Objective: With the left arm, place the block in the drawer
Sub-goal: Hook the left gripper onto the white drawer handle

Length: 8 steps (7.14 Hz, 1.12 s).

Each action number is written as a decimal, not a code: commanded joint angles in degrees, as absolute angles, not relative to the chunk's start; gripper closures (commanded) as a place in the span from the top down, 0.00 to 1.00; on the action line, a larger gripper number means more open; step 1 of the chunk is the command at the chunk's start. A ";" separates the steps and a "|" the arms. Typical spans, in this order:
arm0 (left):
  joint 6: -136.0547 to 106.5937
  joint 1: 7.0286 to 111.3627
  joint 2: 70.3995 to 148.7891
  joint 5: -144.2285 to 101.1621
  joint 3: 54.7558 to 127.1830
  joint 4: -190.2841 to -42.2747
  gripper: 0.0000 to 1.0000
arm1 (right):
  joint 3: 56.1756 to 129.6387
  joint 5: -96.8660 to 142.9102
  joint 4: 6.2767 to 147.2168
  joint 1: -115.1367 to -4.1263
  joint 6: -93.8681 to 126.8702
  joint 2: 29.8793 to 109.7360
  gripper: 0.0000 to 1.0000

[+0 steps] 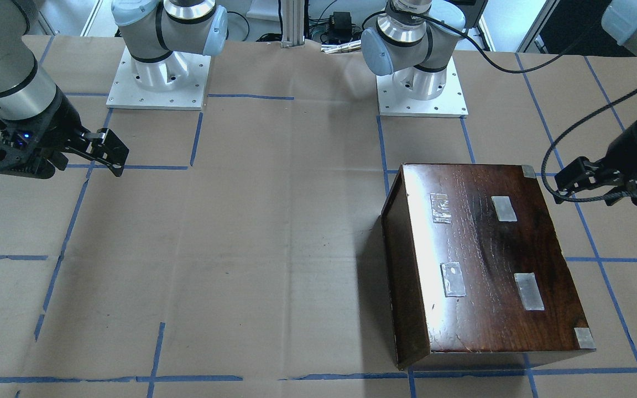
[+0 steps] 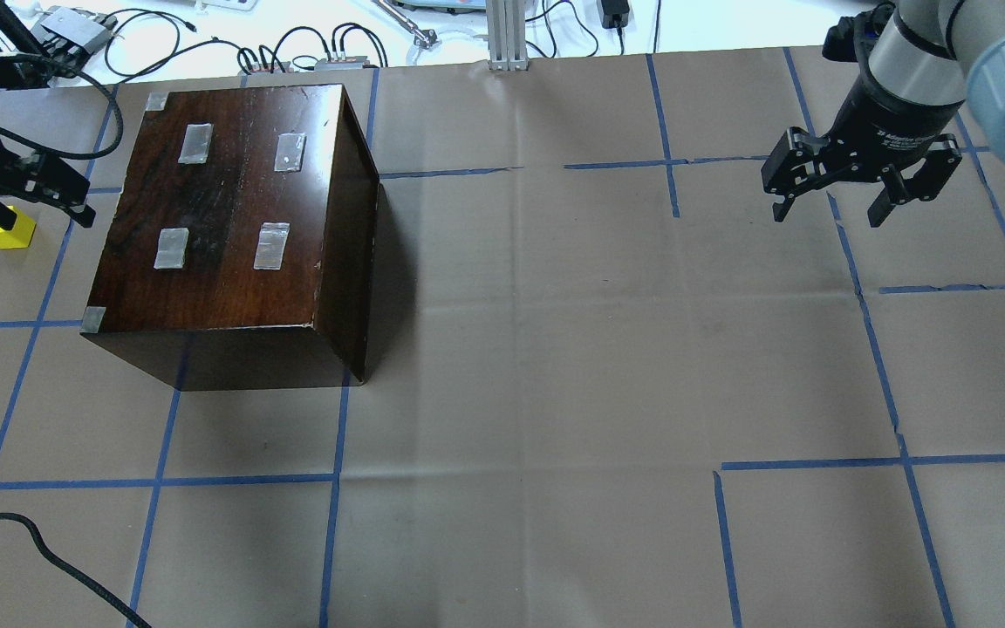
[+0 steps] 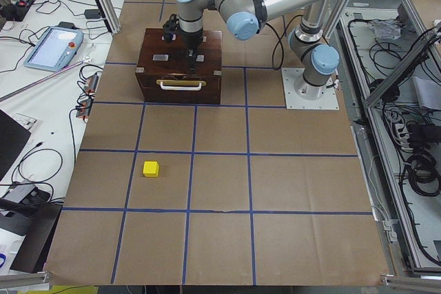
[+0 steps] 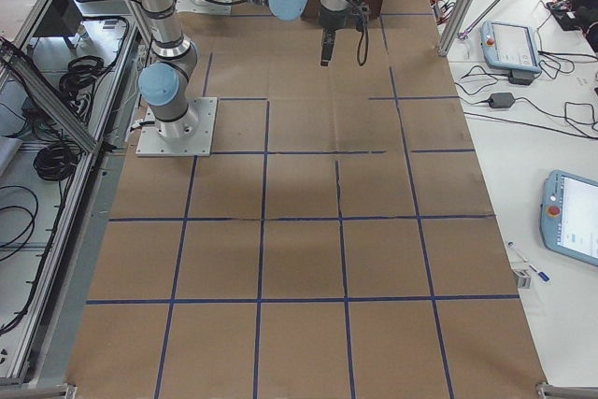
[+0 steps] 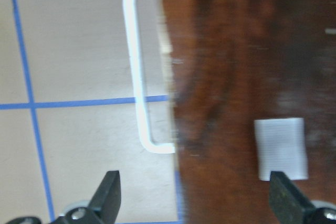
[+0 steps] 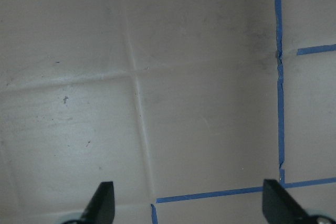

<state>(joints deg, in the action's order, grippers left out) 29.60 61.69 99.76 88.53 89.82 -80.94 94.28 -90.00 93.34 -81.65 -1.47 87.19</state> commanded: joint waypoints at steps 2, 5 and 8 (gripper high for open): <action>36.91 56.53 108.87 80.97 86.05 -81.12 0.99 | 94.31 -90.00 93.34 -81.65 -1.49 87.19 1.00; 36.91 55.90 112.58 76.49 85.60 -80.95 0.99 | 94.22 -90.00 93.34 -81.65 -1.41 87.19 1.00; 36.91 55.90 114.52 74.27 85.61 -80.33 0.99 | 94.31 -90.00 93.34 -81.65 -1.49 87.19 1.00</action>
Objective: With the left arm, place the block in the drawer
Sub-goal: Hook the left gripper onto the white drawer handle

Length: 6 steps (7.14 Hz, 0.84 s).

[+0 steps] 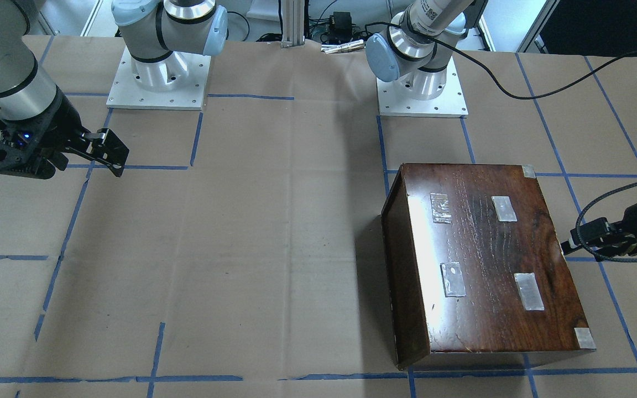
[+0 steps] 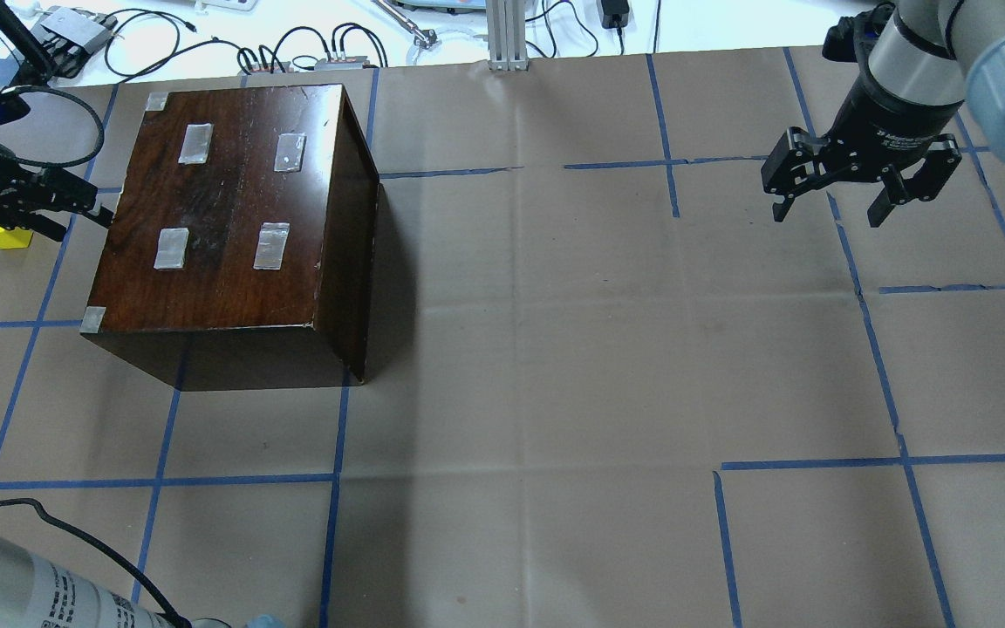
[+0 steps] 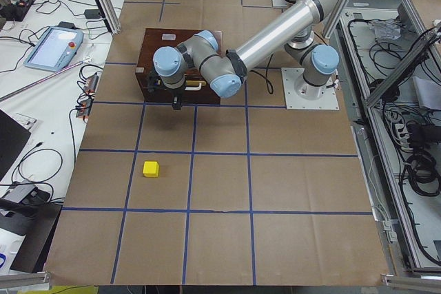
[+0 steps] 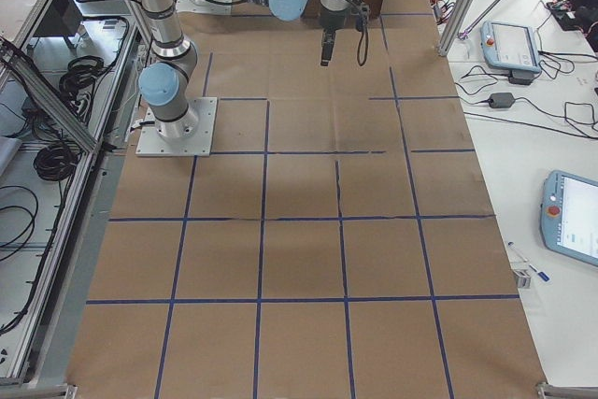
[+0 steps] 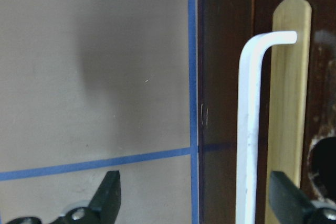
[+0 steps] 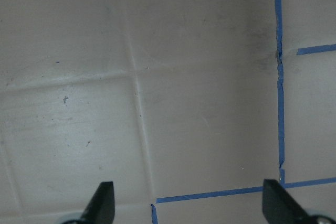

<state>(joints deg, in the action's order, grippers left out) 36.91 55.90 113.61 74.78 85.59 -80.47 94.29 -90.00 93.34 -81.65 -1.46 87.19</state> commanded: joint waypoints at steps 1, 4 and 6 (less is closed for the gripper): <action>36.91 55.90 114.78 73.75 85.52 -80.25 0.99 | 94.22 -90.00 93.34 -81.65 -1.49 87.19 1.00; 37.09 55.90 115.13 70.93 85.52 -80.07 0.99 | 94.31 -90.00 93.34 -81.65 -1.41 87.19 1.00; 37.27 55.90 115.75 71.10 85.52 -80.16 0.99 | 94.31 -90.00 93.34 -81.65 -1.49 87.19 1.00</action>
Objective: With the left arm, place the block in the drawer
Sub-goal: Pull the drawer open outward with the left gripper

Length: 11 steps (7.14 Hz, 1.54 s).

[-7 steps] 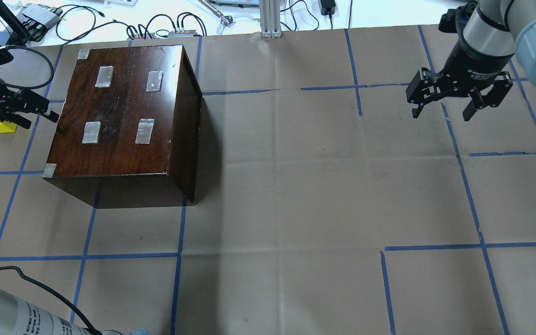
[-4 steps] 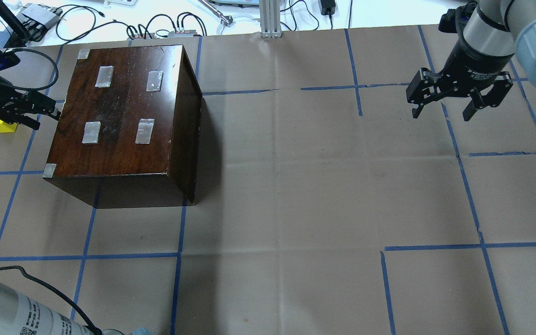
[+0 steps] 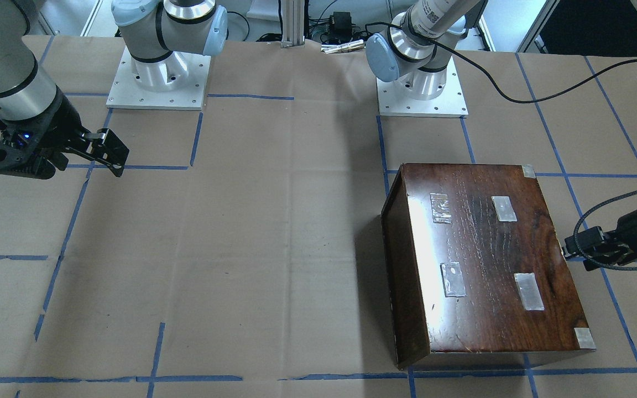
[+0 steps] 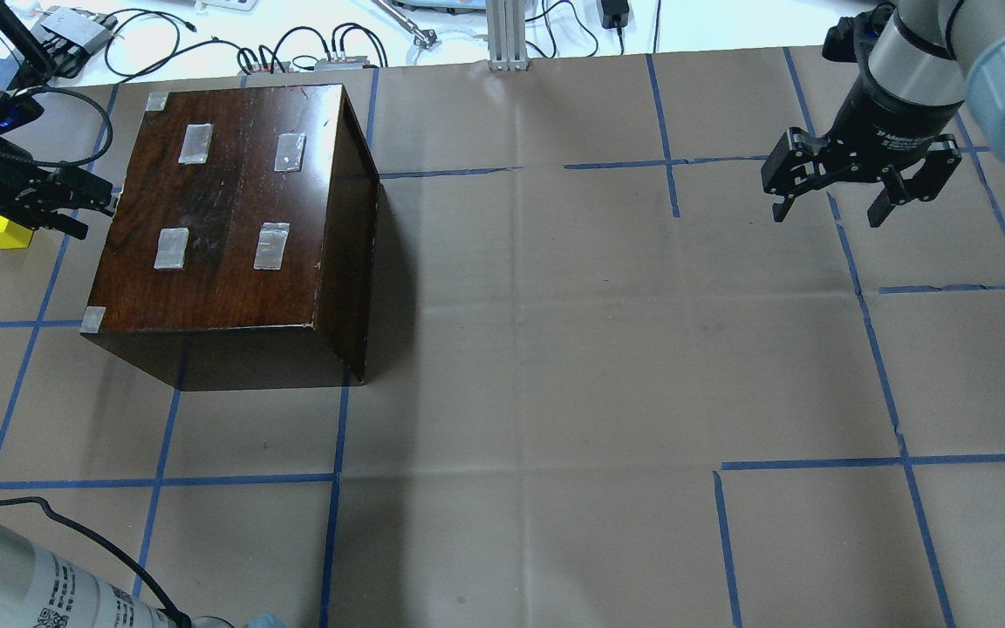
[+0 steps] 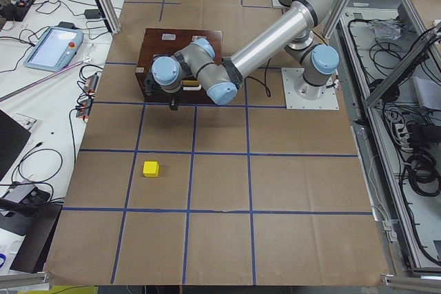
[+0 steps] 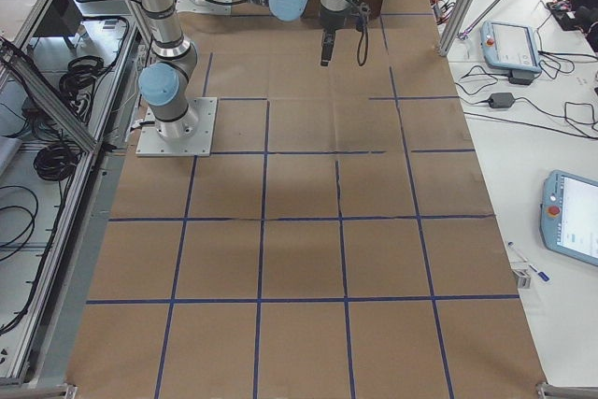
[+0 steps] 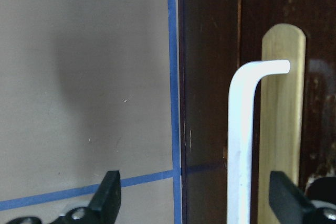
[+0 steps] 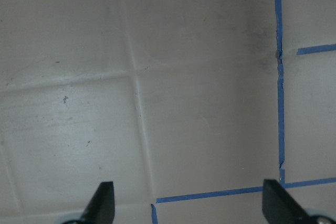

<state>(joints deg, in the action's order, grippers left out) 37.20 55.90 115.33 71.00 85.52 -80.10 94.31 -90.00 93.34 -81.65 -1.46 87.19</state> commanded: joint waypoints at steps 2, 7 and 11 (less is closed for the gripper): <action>37.44 55.81 116.28 71.45 85.26 -80.07 0.99 | 94.31 -90.00 93.34 -81.65 -1.49 87.19 1.00; 37.44 54.58 116.46 76.46 84.55 -80.07 0.98 | 94.31 -90.00 93.34 -81.65 -1.49 87.19 1.00; 37.53 51.95 116.72 78.92 83.67 -80.07 0.98 | 94.31 -90.00 93.34 -81.65 -1.41 87.19 1.00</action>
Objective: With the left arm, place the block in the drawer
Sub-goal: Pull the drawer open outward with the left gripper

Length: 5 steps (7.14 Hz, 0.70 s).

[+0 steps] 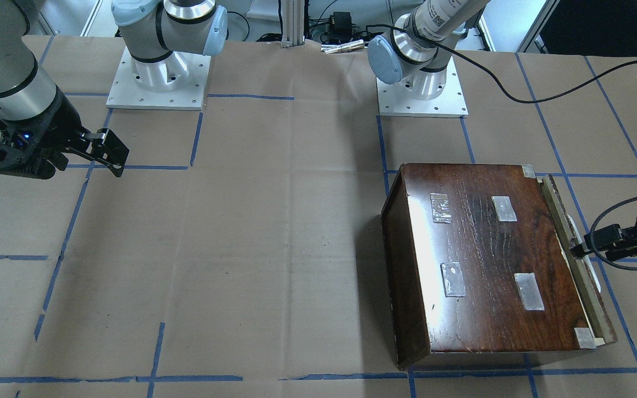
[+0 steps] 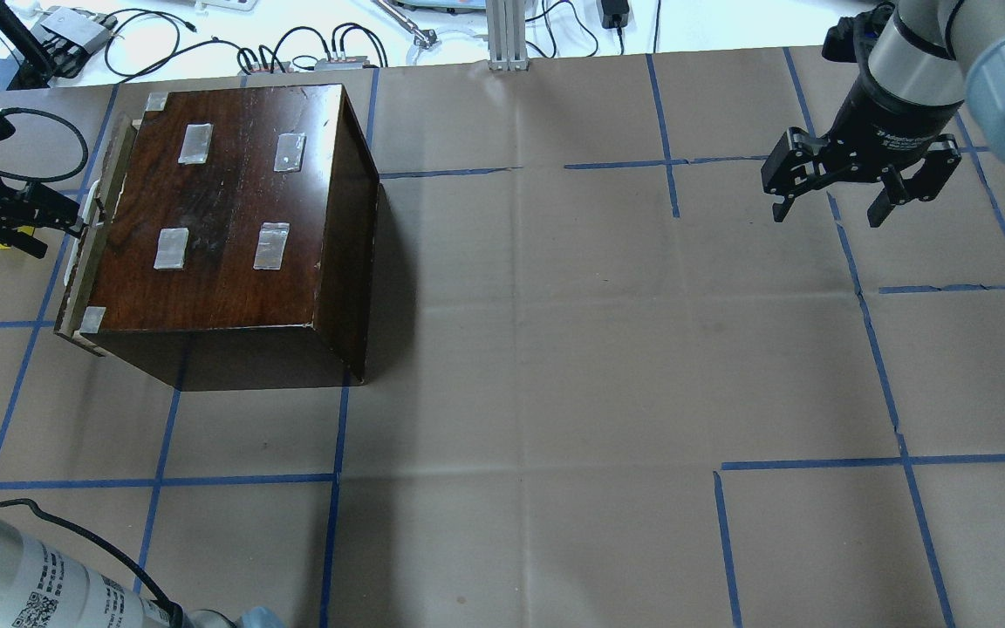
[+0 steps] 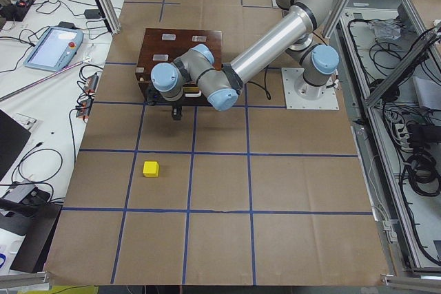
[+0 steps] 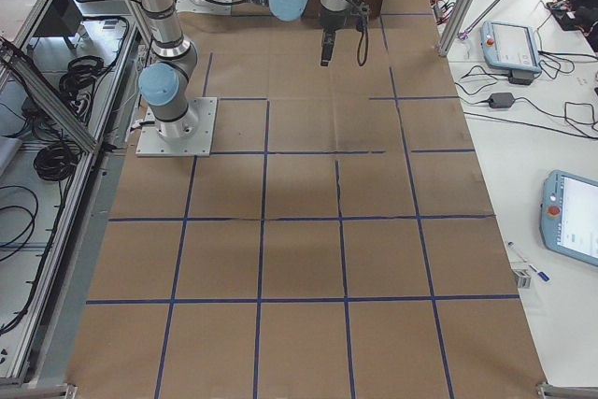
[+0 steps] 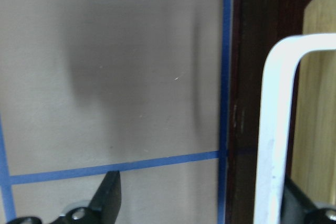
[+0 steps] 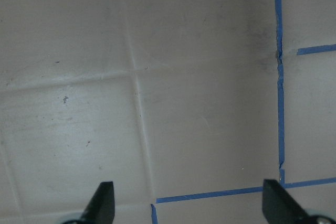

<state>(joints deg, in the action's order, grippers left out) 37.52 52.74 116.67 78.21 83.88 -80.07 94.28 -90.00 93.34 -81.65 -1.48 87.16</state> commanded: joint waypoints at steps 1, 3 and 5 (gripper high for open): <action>37.62 51.77 116.81 78.93 83.50 -80.07 0.98 | 94.31 -90.00 93.34 -81.65 -1.49 87.19 1.00; 37.62 49.93 117.68 80.59 83.06 -80.07 0.98 | 94.22 -90.00 93.34 -81.65 -1.49 87.19 1.00; 37.88 49.75 118.03 82.61 81.66 -80.16 0.98 | 94.31 -90.00 93.34 -81.65 -1.41 87.19 1.00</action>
